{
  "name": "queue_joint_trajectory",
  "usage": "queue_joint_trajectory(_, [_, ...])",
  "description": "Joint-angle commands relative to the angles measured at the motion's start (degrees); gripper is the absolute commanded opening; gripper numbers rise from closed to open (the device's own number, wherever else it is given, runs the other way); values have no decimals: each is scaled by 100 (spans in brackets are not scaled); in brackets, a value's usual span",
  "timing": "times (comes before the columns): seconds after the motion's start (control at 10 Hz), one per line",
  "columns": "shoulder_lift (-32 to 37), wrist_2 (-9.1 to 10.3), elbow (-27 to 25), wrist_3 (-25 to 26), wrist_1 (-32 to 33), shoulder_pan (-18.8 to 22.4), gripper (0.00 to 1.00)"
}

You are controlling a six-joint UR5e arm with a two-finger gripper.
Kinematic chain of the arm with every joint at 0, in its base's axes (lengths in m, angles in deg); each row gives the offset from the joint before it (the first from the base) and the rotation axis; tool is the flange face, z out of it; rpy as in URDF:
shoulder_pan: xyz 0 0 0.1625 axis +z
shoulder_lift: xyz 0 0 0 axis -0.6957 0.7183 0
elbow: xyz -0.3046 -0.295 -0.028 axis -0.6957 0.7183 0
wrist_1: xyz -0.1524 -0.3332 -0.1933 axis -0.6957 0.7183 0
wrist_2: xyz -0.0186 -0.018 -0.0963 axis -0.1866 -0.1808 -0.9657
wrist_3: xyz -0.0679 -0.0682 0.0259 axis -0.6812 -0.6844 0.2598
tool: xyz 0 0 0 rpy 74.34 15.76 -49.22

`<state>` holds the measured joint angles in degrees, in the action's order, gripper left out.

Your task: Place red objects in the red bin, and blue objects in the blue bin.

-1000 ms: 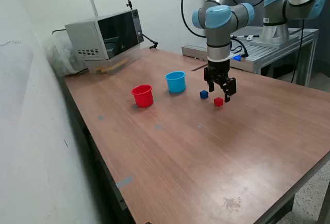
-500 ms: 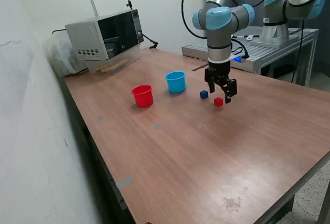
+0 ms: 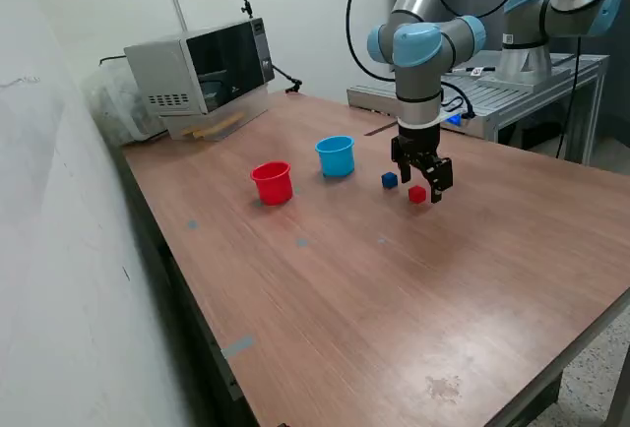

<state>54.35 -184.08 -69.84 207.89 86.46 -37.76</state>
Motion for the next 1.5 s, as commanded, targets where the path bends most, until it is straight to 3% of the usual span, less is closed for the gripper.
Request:
queue_joint_trajectory(0.0, [-56,-9,-12,-5,35,-8,100])
queue_joint_trajectory(0.8, [-48,-18,41,-110,35,-17,100])
queue_joint_trajectory(0.9, [-48,-18,41,-110,35,-17,0])
queue_joint_trajectory(1.4, [-48,-18,41,-128,35,-53,0])
